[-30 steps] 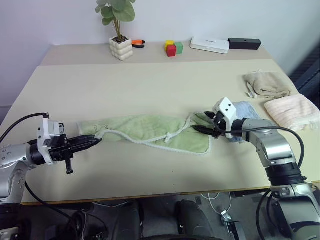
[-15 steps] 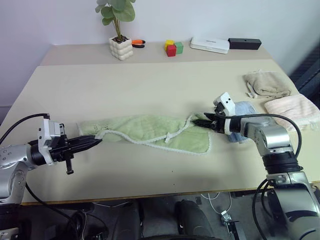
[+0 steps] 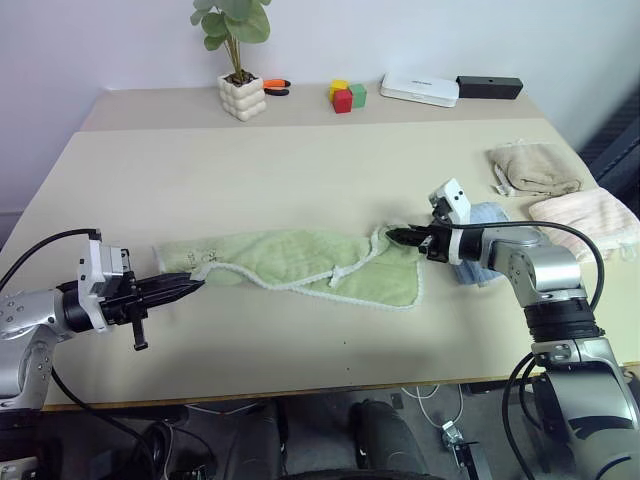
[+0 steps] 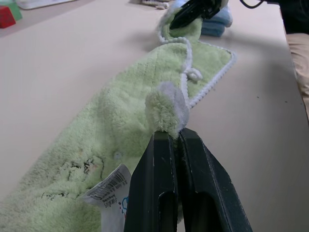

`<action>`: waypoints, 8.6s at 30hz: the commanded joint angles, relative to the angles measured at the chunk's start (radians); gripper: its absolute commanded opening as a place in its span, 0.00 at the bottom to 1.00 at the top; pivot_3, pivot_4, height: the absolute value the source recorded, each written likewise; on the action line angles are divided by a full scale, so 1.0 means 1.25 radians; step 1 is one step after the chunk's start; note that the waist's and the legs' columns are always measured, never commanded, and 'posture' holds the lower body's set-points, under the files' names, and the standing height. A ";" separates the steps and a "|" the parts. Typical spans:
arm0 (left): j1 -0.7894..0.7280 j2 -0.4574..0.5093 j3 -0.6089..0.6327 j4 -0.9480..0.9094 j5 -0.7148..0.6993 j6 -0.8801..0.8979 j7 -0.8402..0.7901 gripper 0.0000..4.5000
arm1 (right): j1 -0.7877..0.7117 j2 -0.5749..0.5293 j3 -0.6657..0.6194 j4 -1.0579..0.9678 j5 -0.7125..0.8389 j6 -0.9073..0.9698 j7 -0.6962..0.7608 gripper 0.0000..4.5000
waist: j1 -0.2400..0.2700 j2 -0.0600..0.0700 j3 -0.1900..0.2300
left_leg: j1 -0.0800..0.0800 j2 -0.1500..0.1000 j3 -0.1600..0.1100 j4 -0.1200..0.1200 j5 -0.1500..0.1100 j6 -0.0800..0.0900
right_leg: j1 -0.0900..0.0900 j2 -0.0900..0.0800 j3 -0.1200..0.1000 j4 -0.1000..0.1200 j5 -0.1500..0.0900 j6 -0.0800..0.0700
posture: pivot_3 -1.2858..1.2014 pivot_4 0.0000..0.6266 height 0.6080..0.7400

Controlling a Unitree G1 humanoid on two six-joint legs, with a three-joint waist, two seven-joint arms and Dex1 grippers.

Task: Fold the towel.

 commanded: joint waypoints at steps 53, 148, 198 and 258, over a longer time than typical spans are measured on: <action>-0.359 0.048 0.010 0.691 0.151 -0.432 -0.183 0.00 | 0.326 -0.056 0.006 -0.233 -0.065 -0.583 0.024 0.73 | 0.021 -0.002 0.001 | -0.012 0.002 0.000 0.007 0.003 -0.005 | -0.012 0.001 -0.004 0.010 0.000 0.001 | 0.52 0.24 0.96; -0.313 0.095 -0.008 0.737 0.077 -0.471 -0.176 0.00 | 0.267 -0.163 -0.066 -0.215 -0.003 -0.456 0.095 0.01 | 0.039 -0.004 0.001 | -0.012 0.005 0.003 0.015 0.001 -0.001 | -0.012 0.001 -0.005 0.013 0.001 0.000 | 0.52 0.24 0.96; -0.532 -0.025 -0.042 0.960 0.306 -0.448 0.198 0.66 | 0.083 0.009 0.017 0.125 -0.207 -0.628 -0.074 0.75 | 0.035 -0.003 0.001 | -0.012 0.004 0.003 0.014 0.001 -0.001 | -0.013 0.002 -0.005 0.013 0.001 0.000 | 0.52 0.24 0.96; -0.280 -0.197 0.040 0.262 -0.014 0.101 0.253 0.98 | 0.212 0.245 -0.259 -0.387 0.231 0.069 -0.546 1.00 | 0.020 -0.004 0.000 | -0.012 0.004 0.001 0.013 0.001 -0.002 | -0.011 0.001 -0.006 0.012 0.001 0.000 | 0.52 0.24 0.96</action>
